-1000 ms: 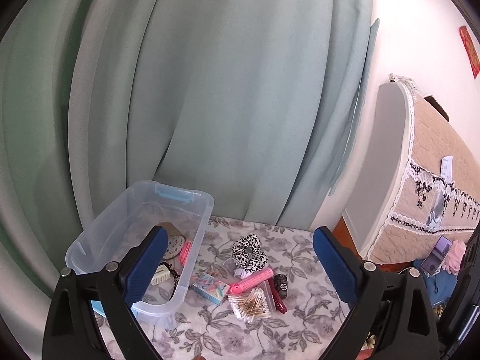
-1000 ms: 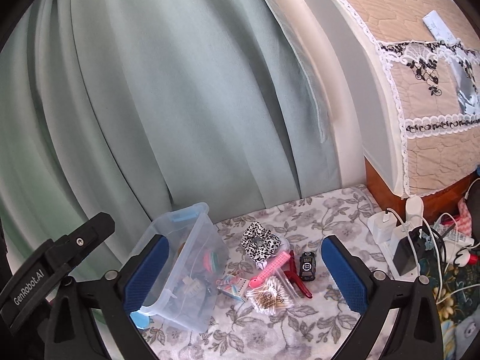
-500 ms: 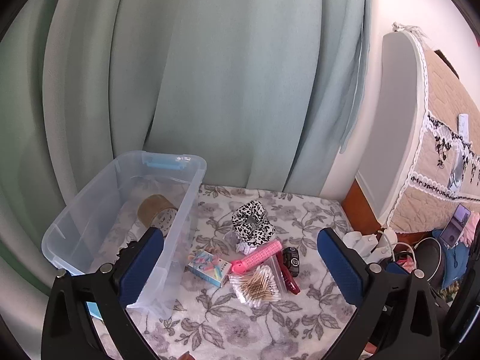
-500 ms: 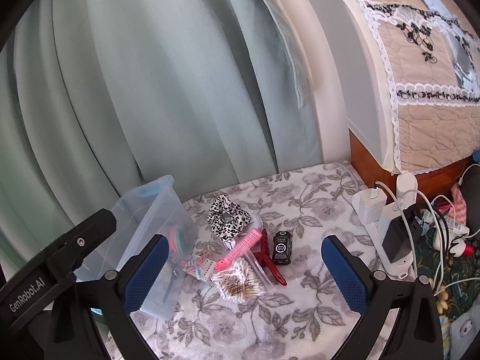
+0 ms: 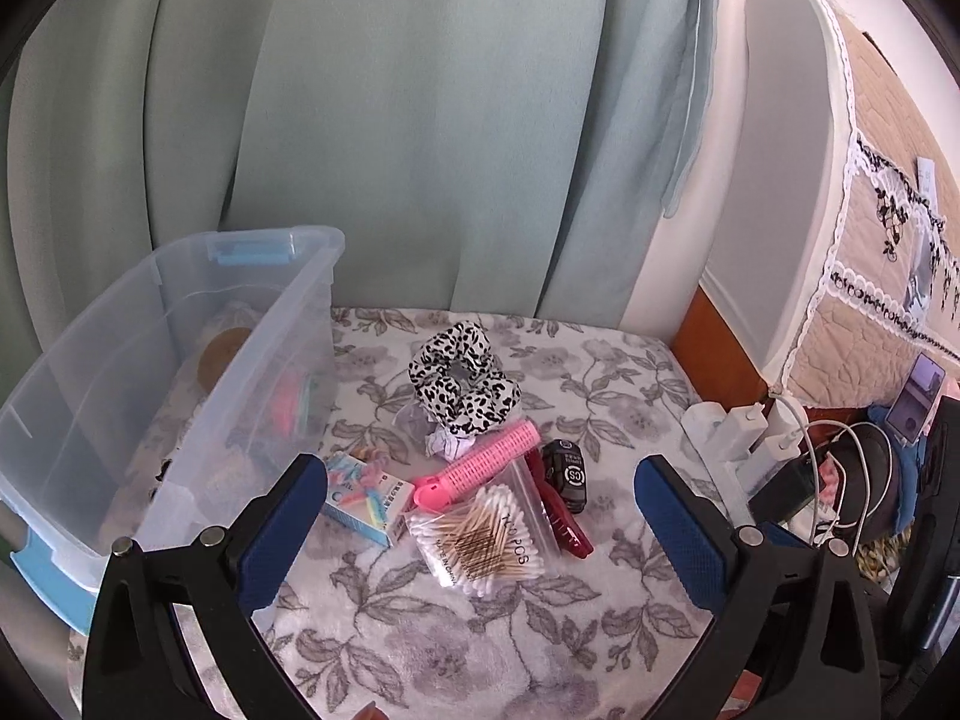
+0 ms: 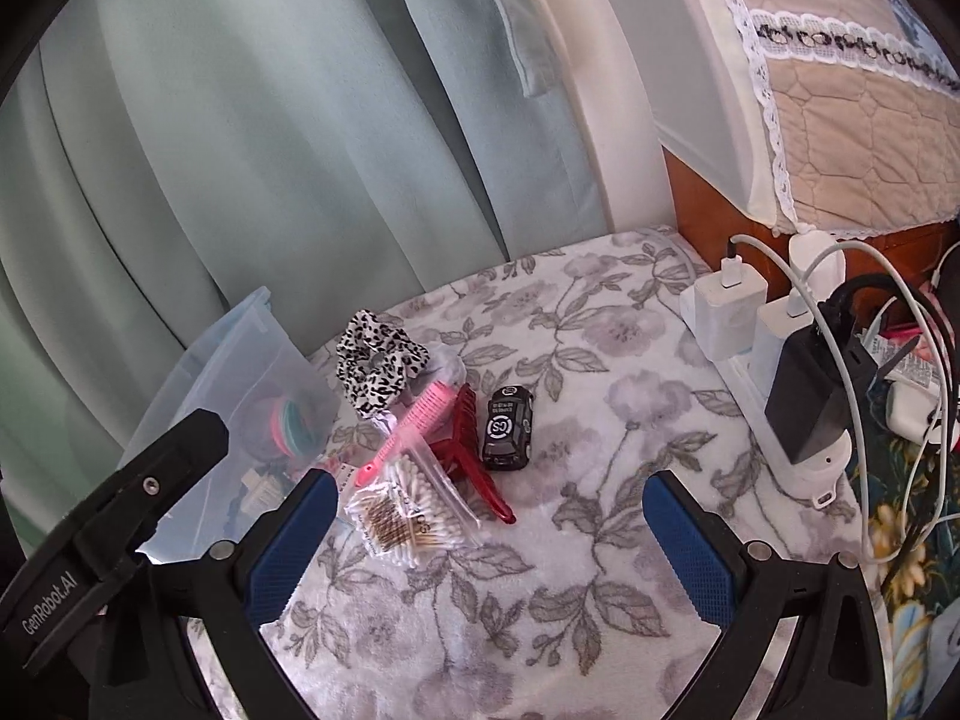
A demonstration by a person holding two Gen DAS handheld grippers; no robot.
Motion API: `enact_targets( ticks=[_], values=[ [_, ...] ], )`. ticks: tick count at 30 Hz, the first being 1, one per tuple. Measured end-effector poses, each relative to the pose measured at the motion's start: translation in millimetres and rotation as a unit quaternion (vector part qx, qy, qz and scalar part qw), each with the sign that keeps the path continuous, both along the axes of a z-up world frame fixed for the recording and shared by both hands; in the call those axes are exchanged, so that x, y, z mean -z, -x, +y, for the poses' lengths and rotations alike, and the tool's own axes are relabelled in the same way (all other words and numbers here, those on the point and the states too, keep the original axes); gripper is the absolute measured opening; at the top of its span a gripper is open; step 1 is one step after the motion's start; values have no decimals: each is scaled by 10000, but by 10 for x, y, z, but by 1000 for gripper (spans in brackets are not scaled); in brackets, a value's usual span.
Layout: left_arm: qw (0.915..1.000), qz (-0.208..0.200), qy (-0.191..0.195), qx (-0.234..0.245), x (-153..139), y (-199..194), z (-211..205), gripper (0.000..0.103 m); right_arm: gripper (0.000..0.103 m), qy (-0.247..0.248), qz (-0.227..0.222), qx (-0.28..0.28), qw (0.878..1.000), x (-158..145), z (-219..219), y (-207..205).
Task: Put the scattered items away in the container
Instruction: 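Move both tools toward the cotton swab bag and red claw clip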
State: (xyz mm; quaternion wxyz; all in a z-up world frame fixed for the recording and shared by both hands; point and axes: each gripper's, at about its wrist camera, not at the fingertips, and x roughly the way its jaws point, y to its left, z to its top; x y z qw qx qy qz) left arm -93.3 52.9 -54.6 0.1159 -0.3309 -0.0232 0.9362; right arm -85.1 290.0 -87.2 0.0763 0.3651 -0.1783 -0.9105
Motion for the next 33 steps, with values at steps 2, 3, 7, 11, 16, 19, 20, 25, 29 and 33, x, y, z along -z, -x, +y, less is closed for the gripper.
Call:
enact_targets(
  ticks=[2,3,7,11,16,19,20,25,29,33],
  values=[
    [9997,-215,-87,87,118,66,4,102,103,-27,-49,57,10000,102,21,38],
    [9994,-314,-95,115,174,98,7,102,103,-1,-92,70,9999,160,31,60],
    [9983,-559,45,159,375,187,25,102,103,64,-342,-16,9994,385,37,153],
    [9964,-832,120,120,551,276,22,102,103,28,-627,-115,9980,572,11,235],
    [9917,-1279,-50,83,748,394,-30,102,103,-120,-759,-166,9969,712,-6,276],
    [9880,-1537,-143,-83,858,443,-66,102,103,-206,-792,-130,9966,763,7,291],
    [9865,-1622,-181,-129,892,462,-78,102,103,-220,-811,-110,9964,781,19,296],
    [9812,-1901,-285,-183,1027,582,-34,102,103,-155,-865,-44,9961,842,88,318],
    [9770,-2069,-488,-181,1107,681,33,102,103,-176,-887,-90,9959,870,96,330],
    [9739,-2188,-513,-308,1195,763,75,99,103,-167,-909,-87,9957,890,125,347]
  ],
)
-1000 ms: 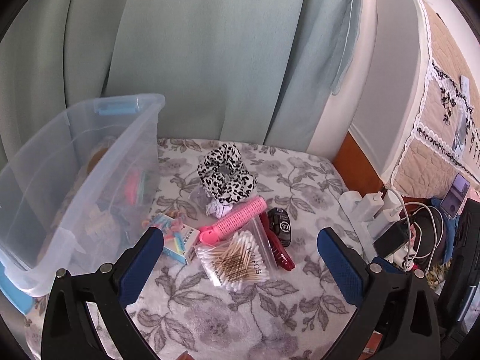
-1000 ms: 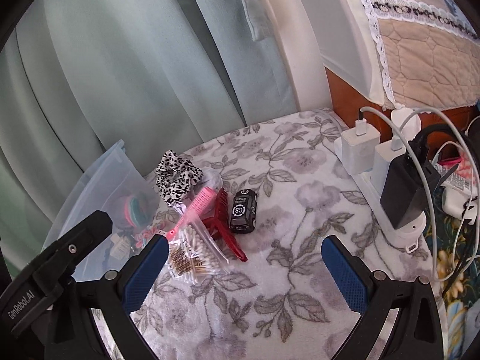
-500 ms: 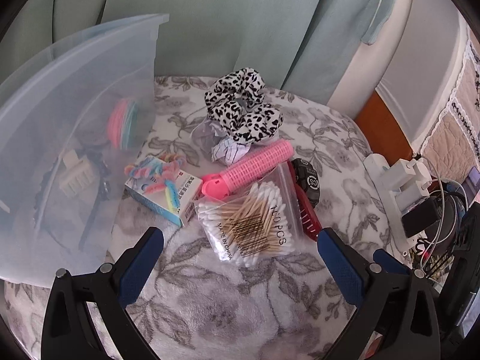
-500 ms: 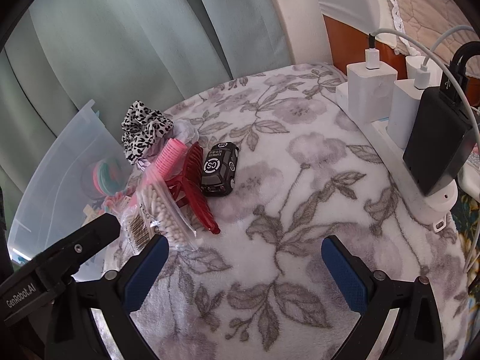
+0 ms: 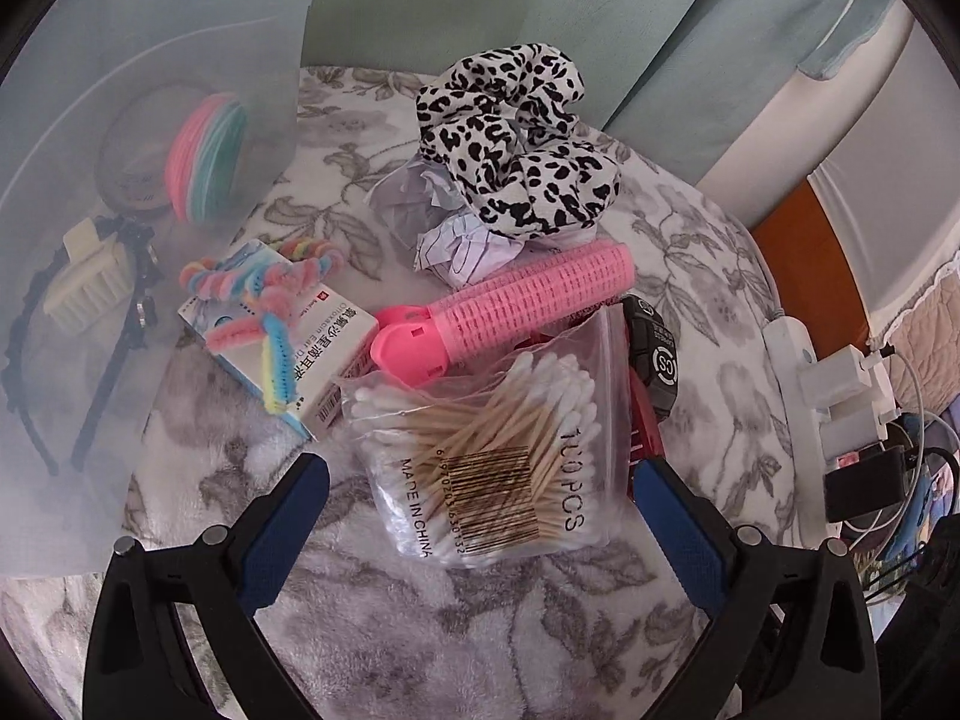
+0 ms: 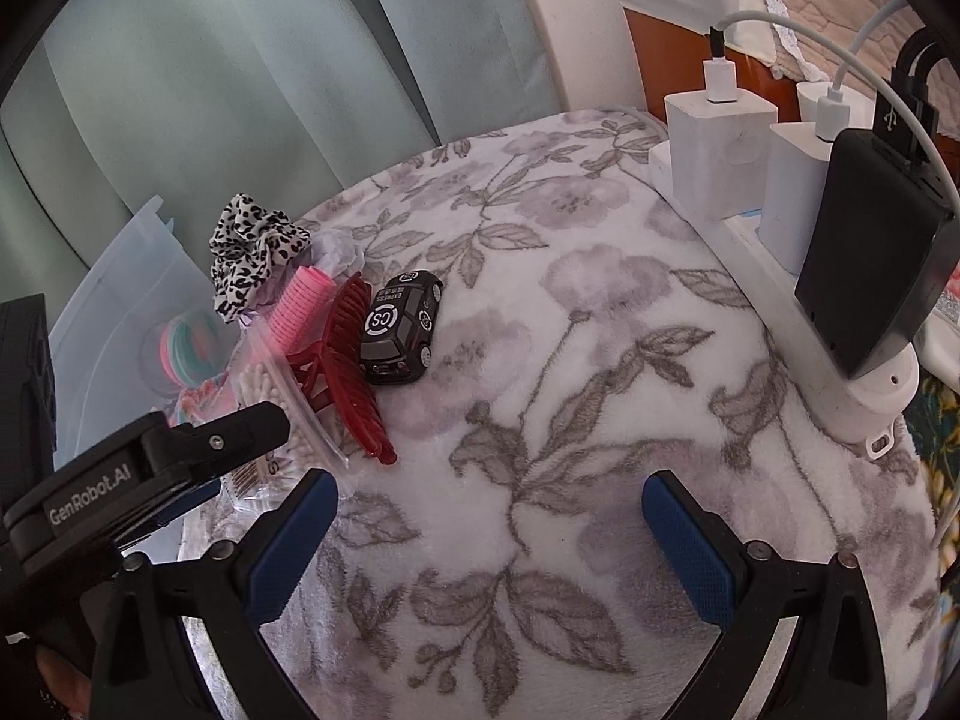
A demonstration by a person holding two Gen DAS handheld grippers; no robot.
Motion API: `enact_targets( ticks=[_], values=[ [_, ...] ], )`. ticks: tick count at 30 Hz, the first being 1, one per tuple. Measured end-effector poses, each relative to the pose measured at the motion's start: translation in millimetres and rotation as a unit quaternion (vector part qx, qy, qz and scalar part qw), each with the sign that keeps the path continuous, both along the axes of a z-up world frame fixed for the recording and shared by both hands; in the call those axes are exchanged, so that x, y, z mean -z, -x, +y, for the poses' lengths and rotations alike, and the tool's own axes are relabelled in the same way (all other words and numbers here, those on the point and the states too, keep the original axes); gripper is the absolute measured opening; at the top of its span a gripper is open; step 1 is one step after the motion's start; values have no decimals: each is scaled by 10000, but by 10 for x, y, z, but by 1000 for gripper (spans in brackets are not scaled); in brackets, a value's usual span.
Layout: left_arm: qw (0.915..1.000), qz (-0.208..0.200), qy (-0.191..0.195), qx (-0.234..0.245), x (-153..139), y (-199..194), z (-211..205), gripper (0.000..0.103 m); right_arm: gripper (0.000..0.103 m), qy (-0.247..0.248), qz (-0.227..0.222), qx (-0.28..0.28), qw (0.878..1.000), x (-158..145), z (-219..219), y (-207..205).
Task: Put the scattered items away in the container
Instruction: 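Move both tools toward the cotton swab bag and red claw clip, then grasp the cotton swab bag with the left tool while the right tool grasps the red claw clip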
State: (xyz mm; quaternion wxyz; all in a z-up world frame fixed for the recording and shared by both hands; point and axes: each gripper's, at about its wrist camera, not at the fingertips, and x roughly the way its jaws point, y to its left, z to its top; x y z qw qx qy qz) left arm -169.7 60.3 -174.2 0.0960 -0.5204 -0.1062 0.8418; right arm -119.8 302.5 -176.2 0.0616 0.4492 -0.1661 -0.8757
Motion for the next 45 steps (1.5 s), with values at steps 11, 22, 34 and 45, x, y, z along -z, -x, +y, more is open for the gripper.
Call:
enact_targets(
  ticks=[11,22,34,45],
  values=[
    [9999,-86,4,-99,70,63,22,72,103,-58,7,-5,10000,21,-12,21],
    [9997,-69,128,-197,40,-51,-158,72,103,-53,-37,-61,10000,11,-70,62],
    [9993,-190,109,-293,47,-104,-417,72,87,65,39,-283,9996,-53,-311,210],
    [9993,-233,-18,-296,68,-59,-508,72,80,341,67,-427,9985,17,-374,405]
  ],
)
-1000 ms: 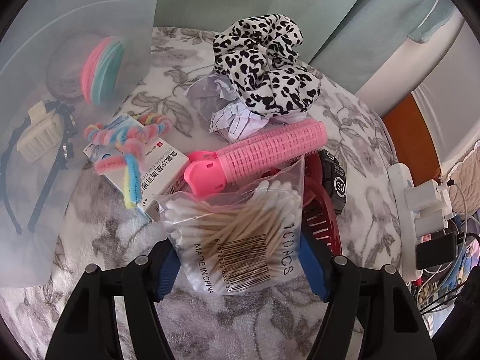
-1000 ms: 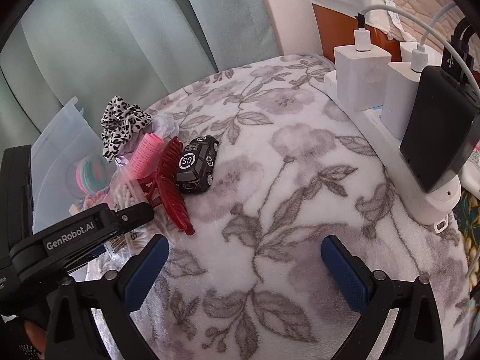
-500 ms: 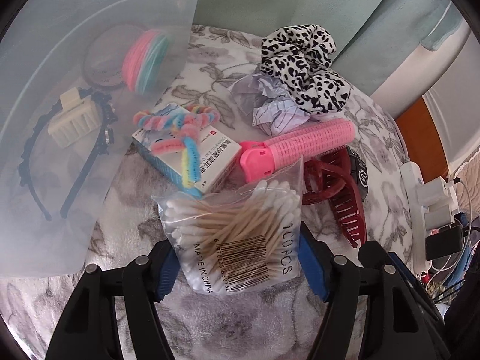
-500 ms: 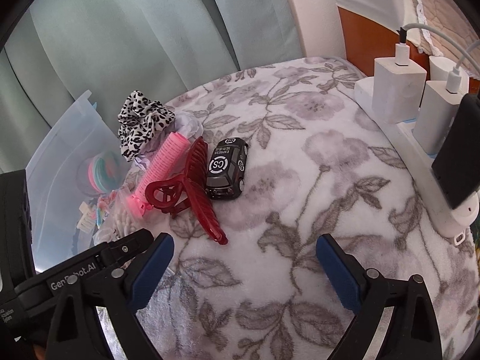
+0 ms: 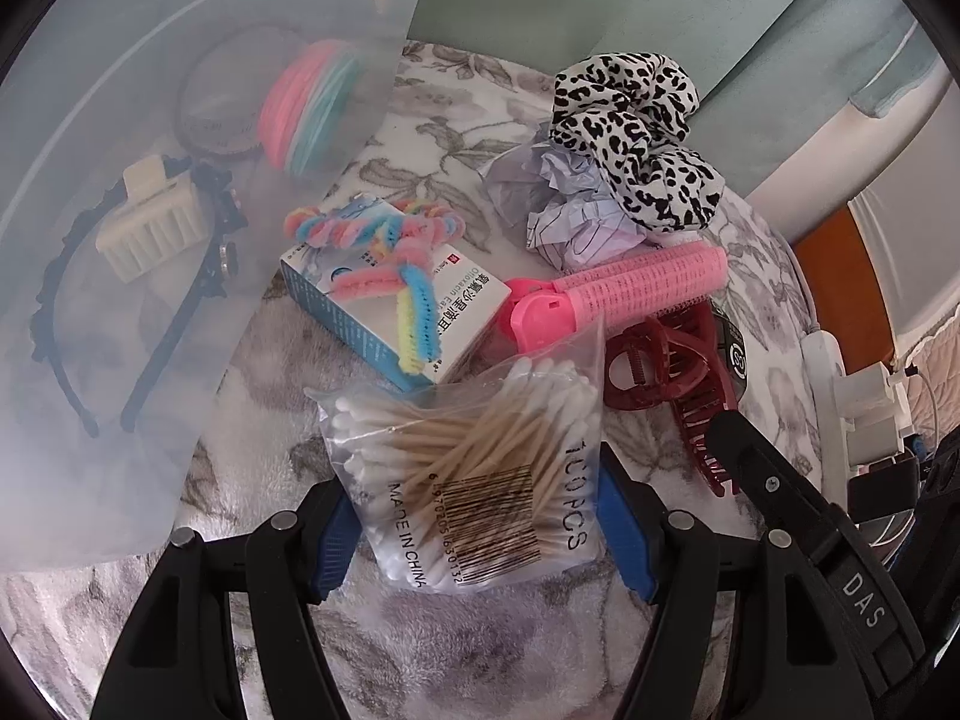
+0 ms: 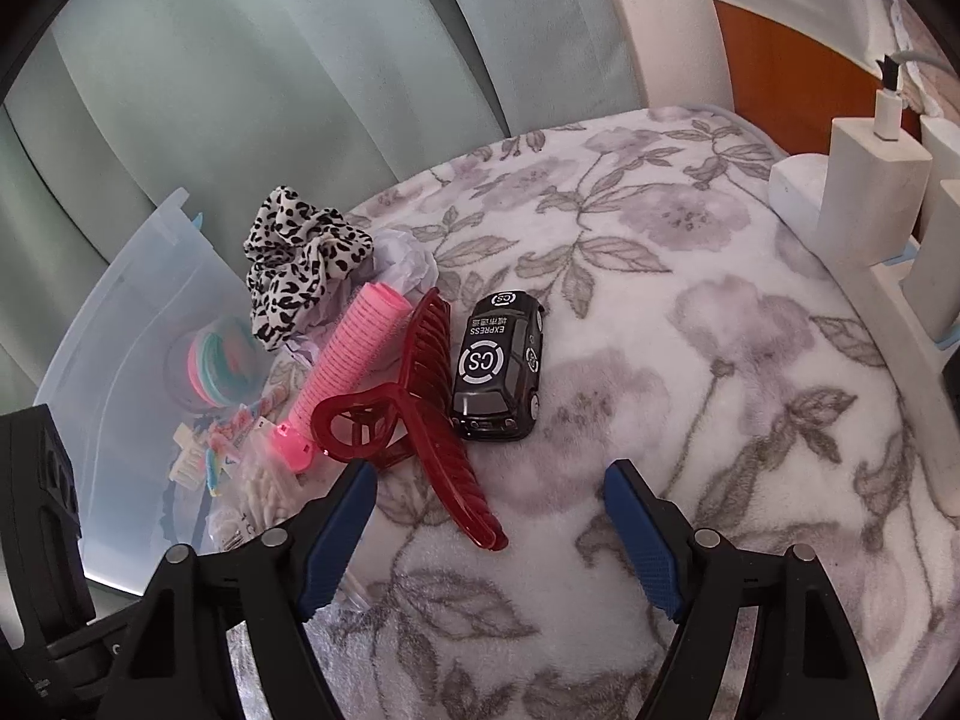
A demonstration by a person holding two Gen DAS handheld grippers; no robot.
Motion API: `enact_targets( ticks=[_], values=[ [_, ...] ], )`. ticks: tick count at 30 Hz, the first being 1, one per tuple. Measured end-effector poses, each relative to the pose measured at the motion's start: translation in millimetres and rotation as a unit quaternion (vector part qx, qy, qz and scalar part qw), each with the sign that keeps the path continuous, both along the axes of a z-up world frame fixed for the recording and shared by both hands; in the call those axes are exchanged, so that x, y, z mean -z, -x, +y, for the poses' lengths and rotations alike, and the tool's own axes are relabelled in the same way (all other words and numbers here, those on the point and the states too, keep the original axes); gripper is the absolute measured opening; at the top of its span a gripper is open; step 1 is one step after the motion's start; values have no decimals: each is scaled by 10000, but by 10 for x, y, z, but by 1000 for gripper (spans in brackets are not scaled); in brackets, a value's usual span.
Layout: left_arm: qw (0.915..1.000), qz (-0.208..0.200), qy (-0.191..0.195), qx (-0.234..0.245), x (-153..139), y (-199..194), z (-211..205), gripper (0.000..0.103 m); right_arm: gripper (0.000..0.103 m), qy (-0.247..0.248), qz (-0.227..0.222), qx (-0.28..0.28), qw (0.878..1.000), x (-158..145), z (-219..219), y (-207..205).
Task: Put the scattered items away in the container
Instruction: 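Grasp the cotton swab bag with the left tool while the right tool grasps the red claw clip, then lift swab bag and claw clip and carry both over the clear container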
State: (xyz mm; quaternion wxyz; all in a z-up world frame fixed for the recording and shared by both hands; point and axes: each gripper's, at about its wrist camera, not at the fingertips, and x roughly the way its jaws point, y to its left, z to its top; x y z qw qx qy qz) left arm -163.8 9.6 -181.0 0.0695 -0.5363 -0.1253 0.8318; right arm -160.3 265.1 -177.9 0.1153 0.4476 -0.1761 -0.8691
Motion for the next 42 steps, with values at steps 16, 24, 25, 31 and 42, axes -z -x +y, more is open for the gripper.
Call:
enact_targets(
  ticks=[16,24,25,31,42],
  values=[
    [10000,33,18,16,-4,17,-44,72,41,-273,159,-681,9972,84,-228,220],
    [9999,21,98,42,9,46,23,72,18,30,117,-730,9973,118,-261,252],
    [9999,20,112,48,7,45,22,72,17,60,110,-720,9973,121,-255,239],
    [9997,32,214,101,-9,25,23,72,15,273,61,-574,9980,106,-169,105],
    [9992,-109,346,147,-97,-71,4,72,14,938,-93,-281,9951,62,36,-213]
  ],
)
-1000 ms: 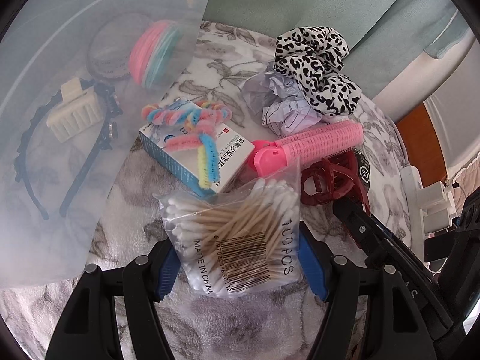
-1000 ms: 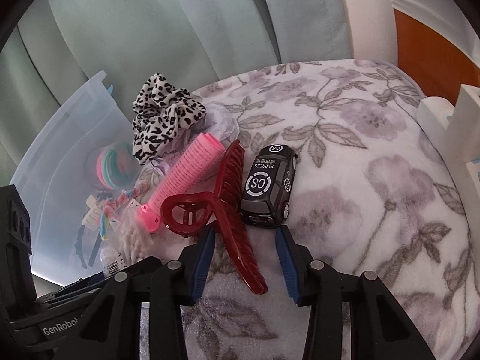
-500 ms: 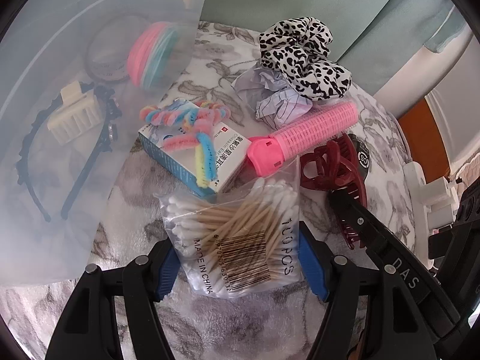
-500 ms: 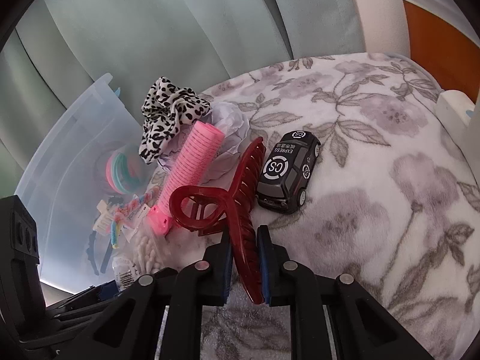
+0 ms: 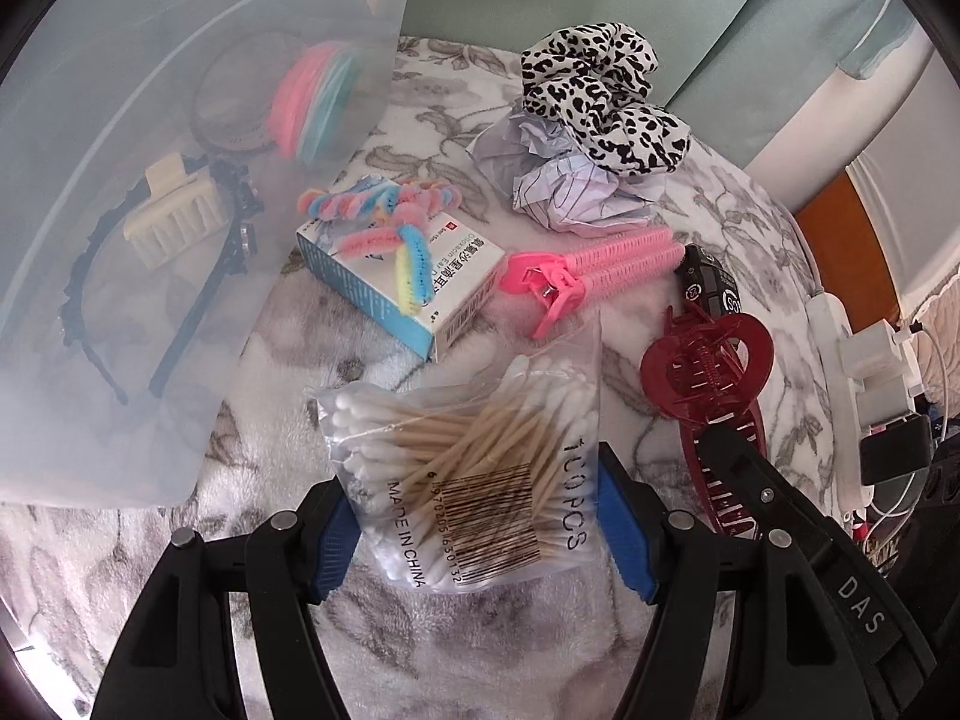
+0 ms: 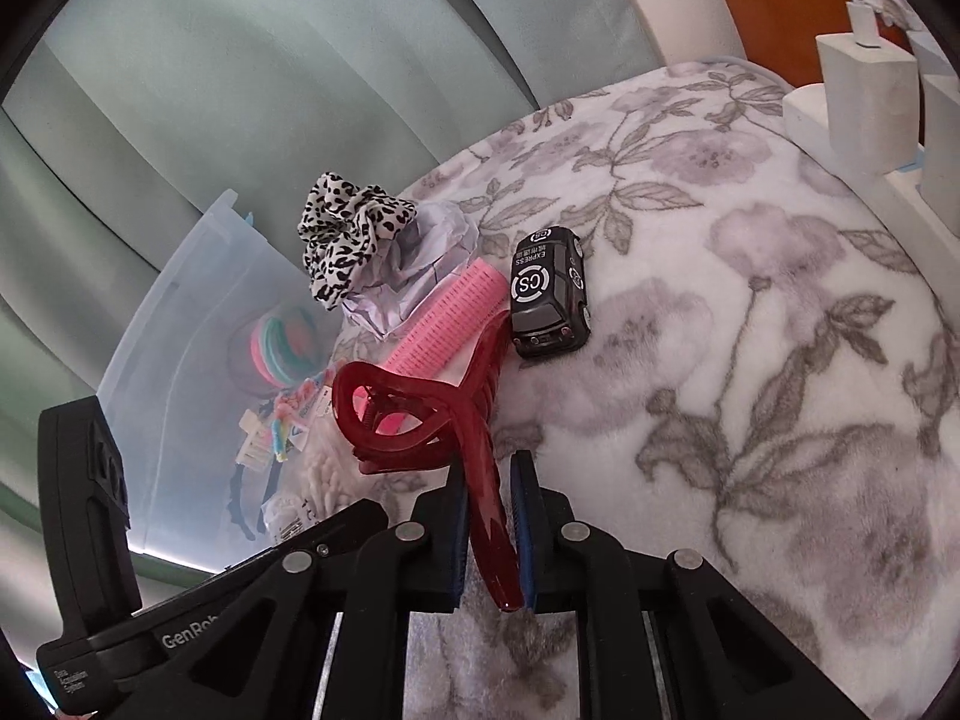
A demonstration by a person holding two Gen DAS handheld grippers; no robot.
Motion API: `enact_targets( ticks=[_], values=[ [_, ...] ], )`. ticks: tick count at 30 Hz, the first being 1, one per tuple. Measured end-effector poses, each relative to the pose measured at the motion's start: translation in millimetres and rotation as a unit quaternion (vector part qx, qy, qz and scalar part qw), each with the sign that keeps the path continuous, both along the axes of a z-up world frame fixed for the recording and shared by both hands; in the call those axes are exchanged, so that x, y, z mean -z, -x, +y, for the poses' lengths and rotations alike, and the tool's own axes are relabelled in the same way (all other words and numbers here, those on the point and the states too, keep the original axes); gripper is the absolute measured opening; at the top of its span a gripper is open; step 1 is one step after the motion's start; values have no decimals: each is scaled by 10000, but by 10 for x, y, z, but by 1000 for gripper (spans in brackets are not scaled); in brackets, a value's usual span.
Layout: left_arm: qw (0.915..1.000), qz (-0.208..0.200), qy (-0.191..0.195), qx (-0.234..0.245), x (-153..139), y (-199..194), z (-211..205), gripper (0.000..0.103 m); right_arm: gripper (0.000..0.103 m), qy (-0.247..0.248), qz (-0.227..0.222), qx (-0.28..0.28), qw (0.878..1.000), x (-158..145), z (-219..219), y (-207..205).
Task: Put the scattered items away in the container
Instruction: 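Lift swab bag and claw clip and carry both over the clear container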
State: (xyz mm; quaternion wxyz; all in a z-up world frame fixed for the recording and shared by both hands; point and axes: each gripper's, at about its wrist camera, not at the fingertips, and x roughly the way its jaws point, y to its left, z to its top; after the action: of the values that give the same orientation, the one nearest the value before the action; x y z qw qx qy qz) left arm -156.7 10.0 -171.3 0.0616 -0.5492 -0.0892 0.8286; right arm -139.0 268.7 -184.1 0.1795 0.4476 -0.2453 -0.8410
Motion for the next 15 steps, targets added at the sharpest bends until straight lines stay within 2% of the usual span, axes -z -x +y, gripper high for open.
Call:
enact_targets(
  ticks=[11,15],
  values=[
    [9996,189,115,164,-235,-249,112,72,10,303,282,186,9990,-306,179,-220],
    [9992,314,120,204,-360,-467,115,72,10,459,355,312,9978,-410,296,-295]
  ],
)
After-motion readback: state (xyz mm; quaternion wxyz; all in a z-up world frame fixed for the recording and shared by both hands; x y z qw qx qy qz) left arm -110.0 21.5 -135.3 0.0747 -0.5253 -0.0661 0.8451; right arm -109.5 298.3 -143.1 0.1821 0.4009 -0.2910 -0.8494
